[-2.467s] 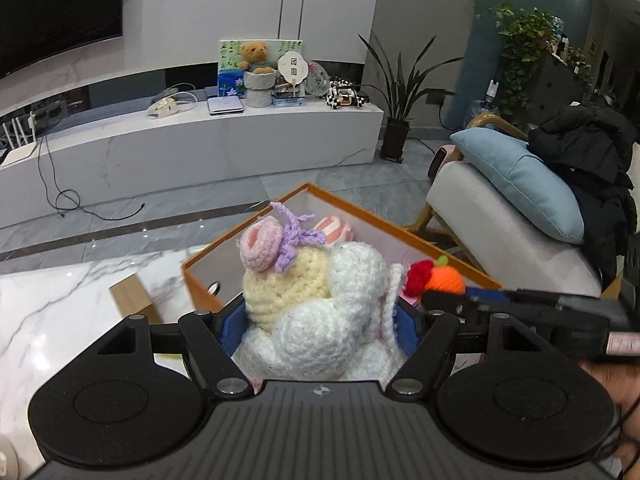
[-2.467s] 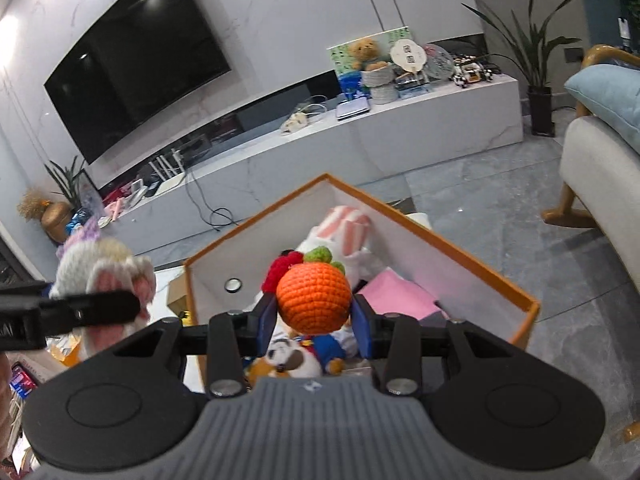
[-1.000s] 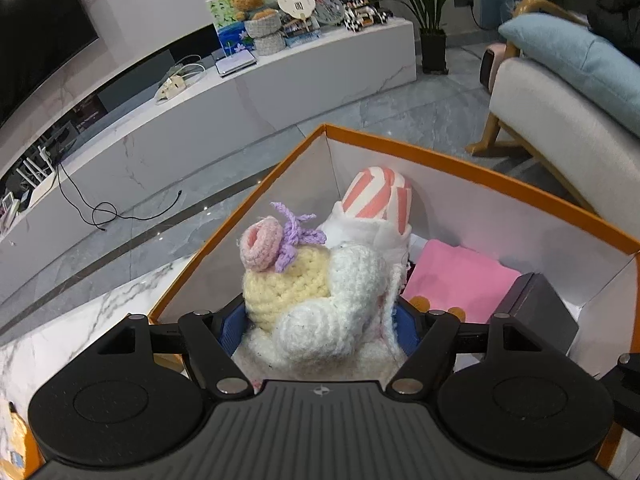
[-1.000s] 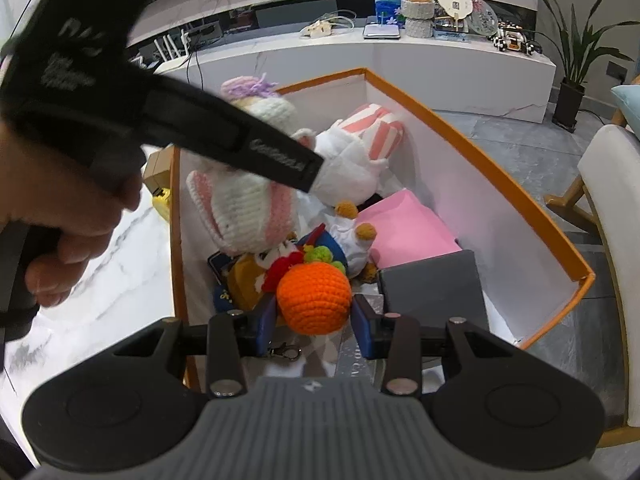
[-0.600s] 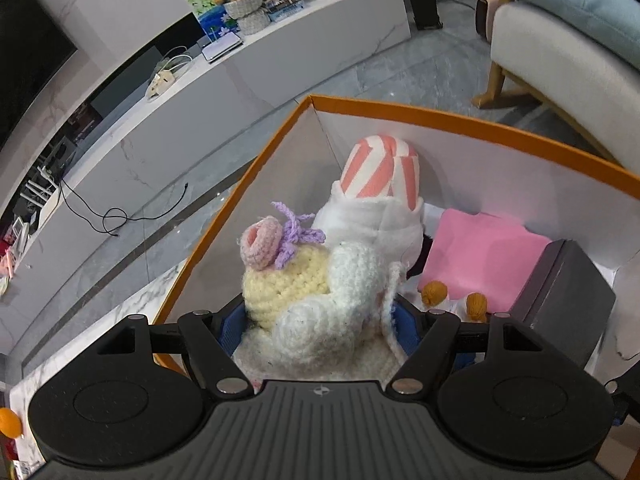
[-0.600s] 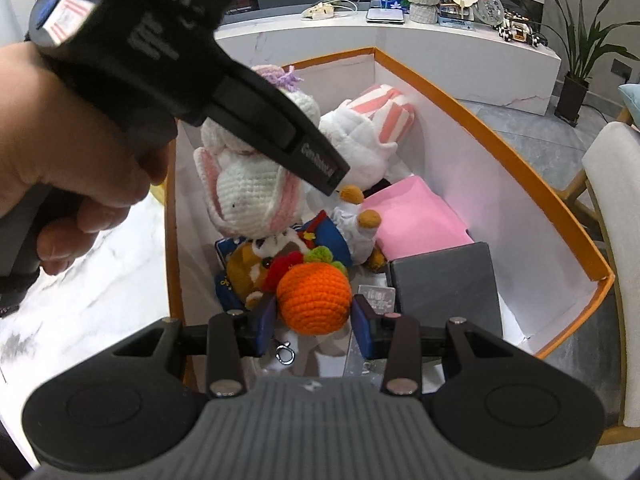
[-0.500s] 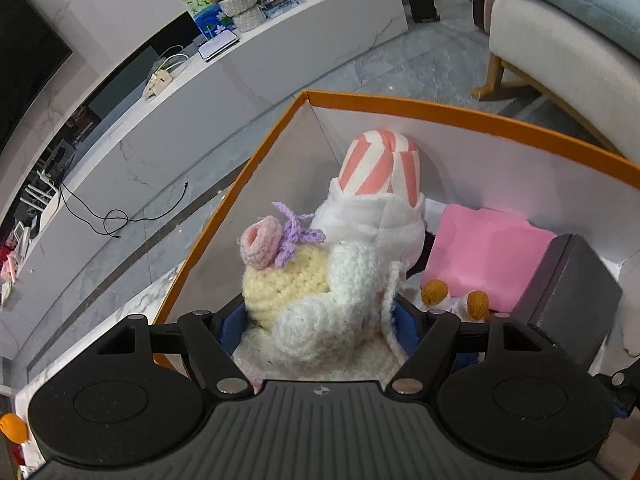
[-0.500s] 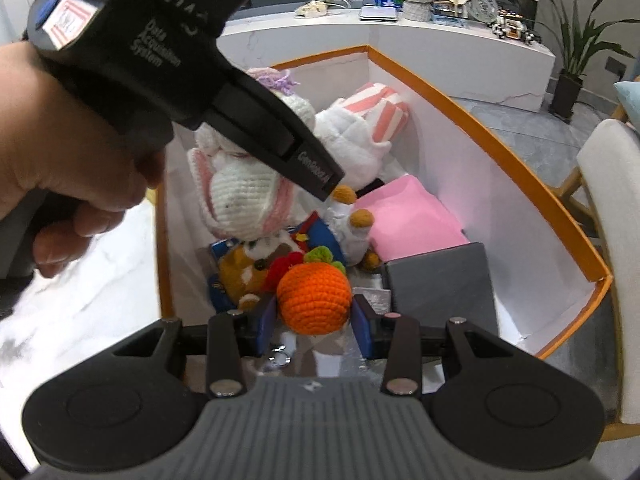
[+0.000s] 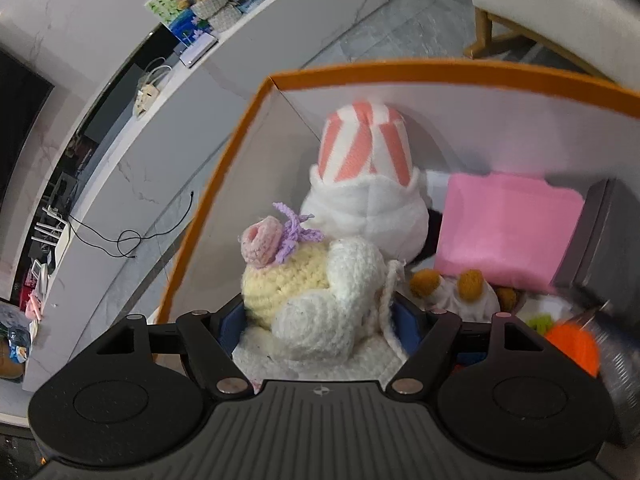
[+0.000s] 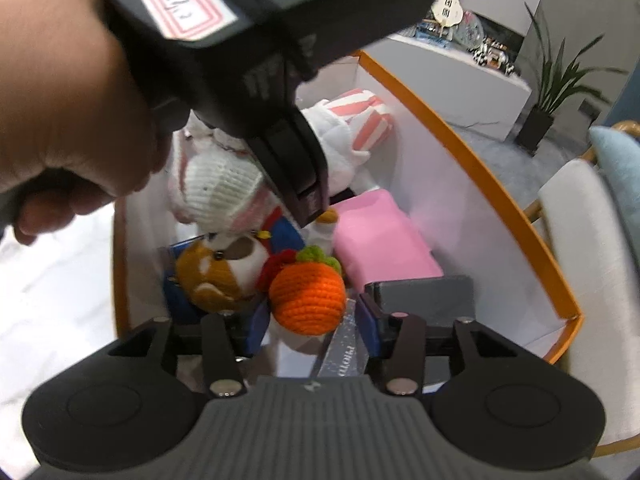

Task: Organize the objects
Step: 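Carry the crocheted bunny and orange into the orange box and open both grippers, then move both grippers back out of the orange box toward the table, then grasp the small cardboard box with the left gripper while the right gripper approaches the yellow tape measure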

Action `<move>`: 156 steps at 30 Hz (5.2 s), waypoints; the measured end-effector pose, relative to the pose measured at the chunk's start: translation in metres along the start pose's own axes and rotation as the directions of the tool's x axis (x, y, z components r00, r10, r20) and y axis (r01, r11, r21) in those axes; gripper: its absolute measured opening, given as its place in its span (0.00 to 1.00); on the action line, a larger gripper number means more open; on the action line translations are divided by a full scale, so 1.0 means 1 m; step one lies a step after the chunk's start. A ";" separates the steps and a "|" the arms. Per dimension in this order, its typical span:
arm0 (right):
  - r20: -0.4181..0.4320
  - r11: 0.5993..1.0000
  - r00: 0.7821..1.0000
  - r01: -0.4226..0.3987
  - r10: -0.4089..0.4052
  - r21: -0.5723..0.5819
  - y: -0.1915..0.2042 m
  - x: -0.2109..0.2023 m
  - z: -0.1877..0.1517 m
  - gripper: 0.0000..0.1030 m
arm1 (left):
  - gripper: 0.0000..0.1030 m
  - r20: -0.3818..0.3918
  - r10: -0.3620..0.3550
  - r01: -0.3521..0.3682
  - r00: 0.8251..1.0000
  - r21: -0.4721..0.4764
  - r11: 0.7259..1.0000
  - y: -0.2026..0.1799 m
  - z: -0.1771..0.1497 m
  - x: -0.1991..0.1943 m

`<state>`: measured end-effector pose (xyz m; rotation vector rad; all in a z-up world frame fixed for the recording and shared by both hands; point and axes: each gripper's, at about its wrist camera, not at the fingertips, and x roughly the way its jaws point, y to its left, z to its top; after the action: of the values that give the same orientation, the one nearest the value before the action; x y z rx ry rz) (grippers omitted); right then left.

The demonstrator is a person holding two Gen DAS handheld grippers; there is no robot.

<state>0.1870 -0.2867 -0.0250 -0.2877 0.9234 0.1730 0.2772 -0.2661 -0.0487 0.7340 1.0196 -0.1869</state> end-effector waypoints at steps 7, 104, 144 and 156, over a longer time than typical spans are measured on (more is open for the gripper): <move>-0.014 0.989 0.992 0.127 -0.129 -0.077 0.005 0.011 -0.001 0.42 | 0.84 -0.033 0.022 -0.020 0.999 0.056 0.998 -0.009 -0.009 0.013; 0.338 0.923 0.931 0.000 0.141 -0.385 0.151 -0.046 0.028 0.67 | 0.91 0.060 0.127 -0.107 0.990 -0.267 0.958 0.158 -0.113 -0.012; 0.353 0.918 0.929 0.040 0.112 -0.395 0.223 0.047 0.055 0.72 | 0.90 0.103 -0.108 0.149 0.989 -0.592 0.792 0.207 -0.126 0.057; 0.345 0.913 0.937 0.089 0.059 -0.398 0.227 0.052 0.059 0.53 | 0.56 0.094 -0.175 0.195 0.980 -0.620 0.760 0.208 -0.137 0.070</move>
<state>0.2015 -0.0510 -0.0719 -0.6321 0.5205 0.3930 0.3140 -0.0103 -0.0517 0.0120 1.0404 -0.0171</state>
